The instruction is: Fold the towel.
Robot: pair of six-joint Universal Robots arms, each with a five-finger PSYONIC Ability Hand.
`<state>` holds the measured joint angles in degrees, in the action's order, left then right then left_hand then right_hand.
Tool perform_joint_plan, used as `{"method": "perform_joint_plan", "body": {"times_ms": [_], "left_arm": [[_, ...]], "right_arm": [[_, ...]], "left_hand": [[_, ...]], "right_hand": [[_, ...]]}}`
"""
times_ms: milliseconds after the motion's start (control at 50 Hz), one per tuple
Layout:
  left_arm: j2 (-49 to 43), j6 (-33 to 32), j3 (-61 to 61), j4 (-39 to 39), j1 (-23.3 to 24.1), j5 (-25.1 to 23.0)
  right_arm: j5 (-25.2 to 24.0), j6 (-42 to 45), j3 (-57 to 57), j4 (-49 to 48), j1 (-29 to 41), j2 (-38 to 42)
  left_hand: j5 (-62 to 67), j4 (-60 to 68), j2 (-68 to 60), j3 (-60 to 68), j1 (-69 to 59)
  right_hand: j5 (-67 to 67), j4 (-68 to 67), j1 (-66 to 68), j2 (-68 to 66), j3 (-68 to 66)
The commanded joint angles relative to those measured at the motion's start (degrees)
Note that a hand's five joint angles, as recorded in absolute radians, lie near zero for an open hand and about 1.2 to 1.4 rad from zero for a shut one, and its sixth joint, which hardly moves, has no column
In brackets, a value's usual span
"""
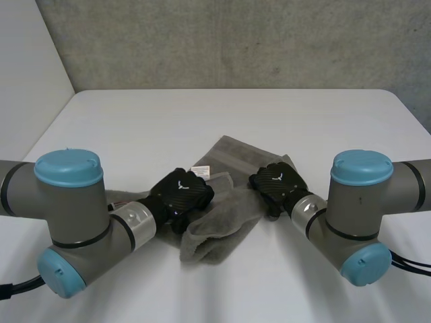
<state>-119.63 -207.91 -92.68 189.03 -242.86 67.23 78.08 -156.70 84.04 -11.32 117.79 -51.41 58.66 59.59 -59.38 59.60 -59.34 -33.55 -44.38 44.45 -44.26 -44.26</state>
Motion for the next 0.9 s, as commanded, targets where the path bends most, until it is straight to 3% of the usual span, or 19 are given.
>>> {"method": "perform_joint_plan", "body": {"times_ms": [20,140,360,460,540,660,760,900], "left_arm": [[-1.0,0.0,1.1,-0.4,0.1,0.4],[-0.2,0.1,2.2,-0.5,0.0,2.3],[7.4,2.9,5.5,-0.7,-2.4,7.8],[11.3,7.9,5.9,-0.6,-4.4,7.9],[11.4,8.3,5.9,-0.7,-4.4,8.2],[10.4,7.3,7.5,-3.4,-4.5,8.5],[4.9,5.9,13.6,-6.1,-5.4,8.9],[-1.1,5.4,28.3,-8.9,-7.9,12.4]], "right_arm": [[1.6,0.0,-1.3,0.1,0.0,0.1],[2.2,0.0,-1.8,0.2,-0.5,-1.1],[2.1,-0.2,-4.6,2.8,-3.1,-12.2],[1.3,0.3,-10.5,14.5,-6.5,-15.5],[0.8,1.7,-14.7,22.7,-6.5,-15.5],[0.9,10.3,-20.9,34.1,-5.9,-12.2],[1.9,14.2,-27.5,34.2,-5.4,-7.5],[2.3,12.6,-43.2,30.0,-4.9,1.5]], "left_hand": [[5.4,14.5,-14.7,14.5,-14.7],[11.3,20.4,-20.6,20.4,-20.7],[11.3,20.4,-20.6,20.4,-20.7],[11.3,20.4,-20.6,20.4,-20.7],[11.3,20.4,-20.6,20.4,-20.7],[11.3,20.4,-20.6,20.4,-20.7],[11.3,20.4,-20.6,20.4,-20.7],[11.3,20.4,-20.6,20.4,-20.7]], "right_hand": [[-36.4,-35.6,35.5,-35.7,-35.7],[-36.5,-35.6,35.5,-35.7,-35.7],[-36.5,-35.6,35.5,-35.7,-35.7],[-36.5,-35.6,35.5,-35.7,-35.7],[-36.5,-35.6,35.5,-35.7,-35.7],[-36.5,-35.6,35.5,-35.7,-35.7],[-36.5,-35.6,35.5,-35.7,-35.7],[-36.5,-35.6,35.5,-35.7,-35.7]]}}
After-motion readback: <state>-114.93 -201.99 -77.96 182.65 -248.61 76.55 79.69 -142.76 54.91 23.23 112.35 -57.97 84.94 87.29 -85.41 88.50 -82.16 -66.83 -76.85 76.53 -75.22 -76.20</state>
